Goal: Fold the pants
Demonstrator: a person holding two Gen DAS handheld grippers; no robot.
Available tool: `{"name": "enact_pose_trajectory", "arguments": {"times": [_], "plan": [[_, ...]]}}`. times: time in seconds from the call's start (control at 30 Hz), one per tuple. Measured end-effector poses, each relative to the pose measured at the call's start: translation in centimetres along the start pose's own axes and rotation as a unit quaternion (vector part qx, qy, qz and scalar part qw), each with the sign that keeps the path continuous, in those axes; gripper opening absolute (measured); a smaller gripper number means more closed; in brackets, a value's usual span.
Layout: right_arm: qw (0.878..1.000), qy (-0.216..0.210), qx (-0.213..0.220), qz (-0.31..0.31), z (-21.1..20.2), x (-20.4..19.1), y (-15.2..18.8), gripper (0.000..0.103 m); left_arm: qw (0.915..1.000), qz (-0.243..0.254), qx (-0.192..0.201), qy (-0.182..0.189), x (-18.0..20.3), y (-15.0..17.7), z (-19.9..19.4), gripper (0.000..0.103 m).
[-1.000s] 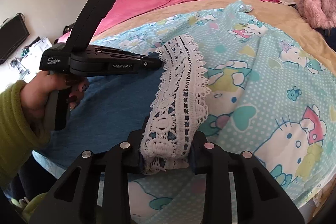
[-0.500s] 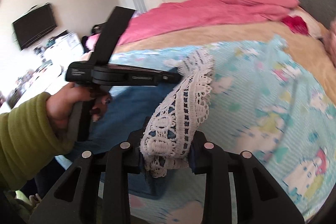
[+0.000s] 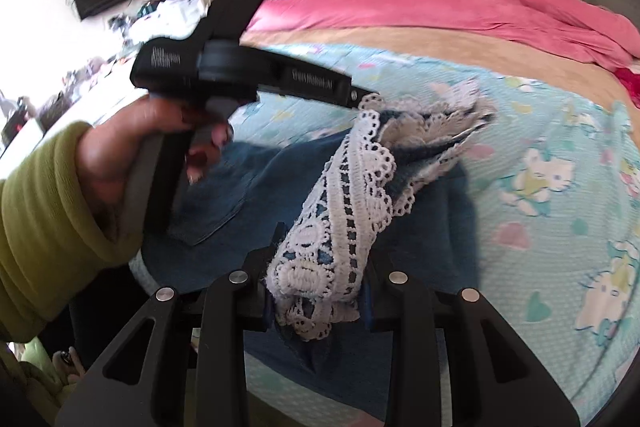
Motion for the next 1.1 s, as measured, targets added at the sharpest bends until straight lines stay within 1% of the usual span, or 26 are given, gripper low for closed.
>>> {"name": "enact_pose_trajectory", "arguments": {"times": [0.07, 0.2, 0.3, 0.33, 0.4, 0.47, 0.57, 0.63, 0.67, 0.8, 0.83, 0.87, 0.97, 1.03, 1.1], "plan": [[1.000, -0.008, -0.010, -0.009, 0.7, -1.2, 0.2, 0.029, 0.9998, -0.017, 0.007, -0.006, -1.5, 0.1, -1.2, 0.023], [0.999, -0.026, -0.020, -0.012, 1.2, -2.4, 0.4, 0.036, 0.9989, -0.041, 0.022, -0.011, -3.1, -0.2, -2.9, 0.030], [0.998, -0.049, -0.022, -0.016, 1.1, -3.2, 0.6, 0.047, 0.9983, -0.049, 0.027, -0.014, -3.8, -0.3, -3.6, 0.036], [0.998, -0.062, -0.023, -0.016, 1.0, -3.6, 0.6, 0.047, 0.9981, -0.053, 0.029, -0.014, -4.0, -0.2, -3.8, 0.037], [0.997, -0.079, -0.018, -0.009, 0.6, -3.8, 0.5, 0.047, 0.9977, -0.061, 0.029, -0.007, -4.2, -0.1, -4.0, 0.038], [0.997, -0.080, -0.003, -0.006, -0.2, -3.6, -0.1, 0.051, 0.9975, -0.065, 0.027, -0.007, -4.1, 0.0, -4.0, 0.038], [0.998, -0.059, 0.014, 0.009, -1.2, -1.5, -0.8, 0.053, 0.9982, -0.055, 0.021, -0.008, -3.7, 0.2, -3.7, 0.039], [0.999, -0.032, 0.021, 0.019, -1.8, 0.3, -1.1, 0.058, 0.9983, -0.054, 0.019, -0.008, -3.5, 0.2, -3.6, 0.039], [0.999, -0.015, 0.022, 0.027, -2.0, 1.5, -1.1, 0.059, 0.9982, -0.057, 0.019, -0.005, -3.4, 0.2, -3.5, 0.041], [0.997, 0.026, 0.027, 0.071, -3.2, 5.1, -0.1, 0.059, 0.9963, -0.083, 0.020, 0.014, -3.9, 0.1, -3.4, 0.046], [0.996, 0.035, 0.030, 0.082, -3.4, 6.0, -0.2, 0.063, 0.9958, -0.088, 0.023, 0.015, -4.0, 0.1, -3.5, 0.047], [0.995, 0.041, 0.033, 0.088, -3.5, 6.5, -0.1, 0.064, 0.9944, -0.101, 0.027, 0.016, -4.5, 0.1, -3.6, 0.048], [0.991, 0.069, 0.048, 0.100, -3.9, 9.7, -0.8, 0.064, 0.9904, -0.135, 0.023, 0.023, -5.5, 0.3, -3.6, 0.051], [0.990, 0.074, 0.052, 0.104, -3.4, 11.0, -1.8, 0.064, 0.9903, -0.136, 0.008, 0.026, -5.5, 0.8, -3.0, 0.053], [0.991, 0.072, 0.049, 0.106, -2.3, 12.2, -3.1, 0.064, 0.9908, -0.130, -0.003, 0.036, -5.0, 1.0, -2.4, 0.058]]}}
Point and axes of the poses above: each gripper's, at about its wrist camera, not at the fingertips, and z roughly the way its jaws point, x to its right, y to its underside, the point moved 6 cm from there along z, roughly the way its jaws point, and after that the axes turned 9 degrees about x, right-handed, at the moved point
